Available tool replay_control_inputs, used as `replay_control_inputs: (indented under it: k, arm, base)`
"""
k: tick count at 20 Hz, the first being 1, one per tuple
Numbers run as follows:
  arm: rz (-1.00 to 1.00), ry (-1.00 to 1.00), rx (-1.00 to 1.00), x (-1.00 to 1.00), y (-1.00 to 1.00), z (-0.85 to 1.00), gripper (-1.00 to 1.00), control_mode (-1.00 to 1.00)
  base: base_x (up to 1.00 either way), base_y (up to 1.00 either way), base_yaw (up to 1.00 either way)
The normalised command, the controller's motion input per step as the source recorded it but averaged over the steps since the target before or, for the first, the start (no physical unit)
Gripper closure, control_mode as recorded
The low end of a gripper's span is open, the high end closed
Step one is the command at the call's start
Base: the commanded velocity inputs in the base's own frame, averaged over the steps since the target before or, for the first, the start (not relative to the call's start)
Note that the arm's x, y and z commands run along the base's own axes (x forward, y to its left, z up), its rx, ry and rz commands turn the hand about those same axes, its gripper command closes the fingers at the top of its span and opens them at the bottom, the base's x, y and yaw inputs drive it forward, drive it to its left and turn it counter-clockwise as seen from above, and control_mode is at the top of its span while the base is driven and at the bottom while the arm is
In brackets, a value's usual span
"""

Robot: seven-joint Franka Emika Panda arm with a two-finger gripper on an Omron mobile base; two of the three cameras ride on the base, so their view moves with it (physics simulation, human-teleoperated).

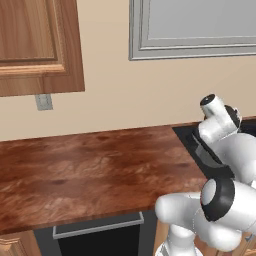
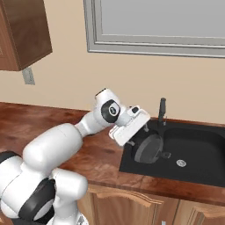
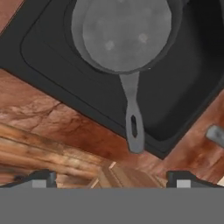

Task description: Place the pan in the left basin and the glass cup in the right basin of the sink.

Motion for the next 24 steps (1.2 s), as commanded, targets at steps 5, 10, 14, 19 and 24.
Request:
replay_control_inputs:
  k: [5,10,14,19,24]
  arm:
    - [-0.14,-0.21,0.21,-0.22,0.16,0.23,-1.00,-1.00]
    - [-0.19,-0.22,0.20,-0.26,0.17,0.15,-1.00,-1.00]
    - [-0.26,-0.12,0.22,-0.29,0.16,0.09,-1.00,-1.00]
    - [-0.27,-0.08,0.23,-0.22,0.19,0.08,-1.00,-1.00]
    - [-0.24,-0.13,0.18,-0.23,0.21,0.06,-1.00,-1.00]
  base:
    - [0.00,0.00,0.00]
    - [0.00,0.00,0.00]
    - [0.00,0.00,0.00]
    - [0.00,0.00,0.00]
    - [0.00,0.00,0.00]
